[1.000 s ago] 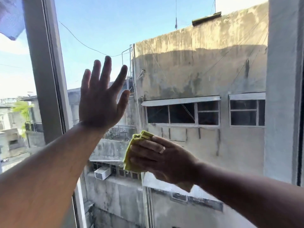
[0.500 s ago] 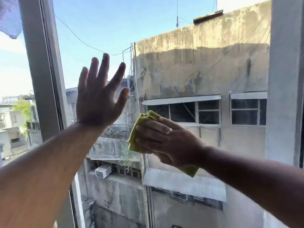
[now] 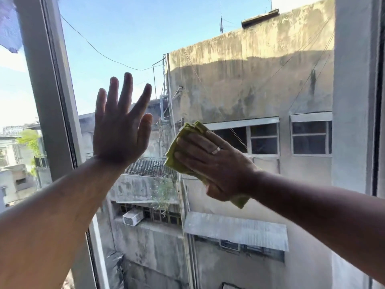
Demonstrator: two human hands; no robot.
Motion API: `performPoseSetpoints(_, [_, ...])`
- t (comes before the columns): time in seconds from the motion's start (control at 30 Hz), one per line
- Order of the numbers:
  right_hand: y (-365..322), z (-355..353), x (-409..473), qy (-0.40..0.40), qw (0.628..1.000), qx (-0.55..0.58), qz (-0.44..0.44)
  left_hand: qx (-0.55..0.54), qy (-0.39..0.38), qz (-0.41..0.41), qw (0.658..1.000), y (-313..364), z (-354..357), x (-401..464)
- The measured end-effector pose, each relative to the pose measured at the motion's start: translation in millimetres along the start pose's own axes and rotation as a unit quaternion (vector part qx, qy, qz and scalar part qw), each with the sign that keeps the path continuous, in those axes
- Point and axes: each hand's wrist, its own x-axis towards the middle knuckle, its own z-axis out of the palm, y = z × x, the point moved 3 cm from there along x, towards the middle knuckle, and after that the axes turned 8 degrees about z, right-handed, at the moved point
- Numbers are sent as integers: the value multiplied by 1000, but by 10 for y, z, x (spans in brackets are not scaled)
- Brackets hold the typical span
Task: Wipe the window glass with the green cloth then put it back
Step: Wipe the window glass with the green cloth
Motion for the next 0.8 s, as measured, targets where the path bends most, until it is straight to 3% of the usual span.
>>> performPoseSetpoints(0.07, [89, -82, 0, -2, 1000, 24, -16, -4, -12, 31, 999, 25, -64, -35])
performPoseSetpoints(0.17, [138, -208, 9, -5, 997, 77, -11, 41, -48, 147, 987, 189, -83, -108])
performPoseSetpoints(0.27, [103, -322, -74, 8, 973, 167, 161, 82, -48, 172, 981, 386, -57, -77])
performPoseSetpoints(0.37, [71, -447, -325, 67, 924, 132, 354, 86, -71, 176, 978, 436, -77, -22])
performPoseSetpoints(0.5, [36, -475, -513, 3, 842, 121, 526, 76, -78, 239, 965, 503, -199, 55])
performPoseSetpoints(0.6, [-70, -483, -559, -21, 835, 150, 529, 30, -78, 248, 965, 605, -322, 32])
performPoseSetpoints(0.7, [-108, -506, -638, -53, 820, 190, 537, -80, -127, 191, 970, 636, -431, -159])
performPoseSetpoints(0.8, [-143, -578, -632, -87, 837, 196, 503, -203, -148, 116, 961, 635, -525, -489])
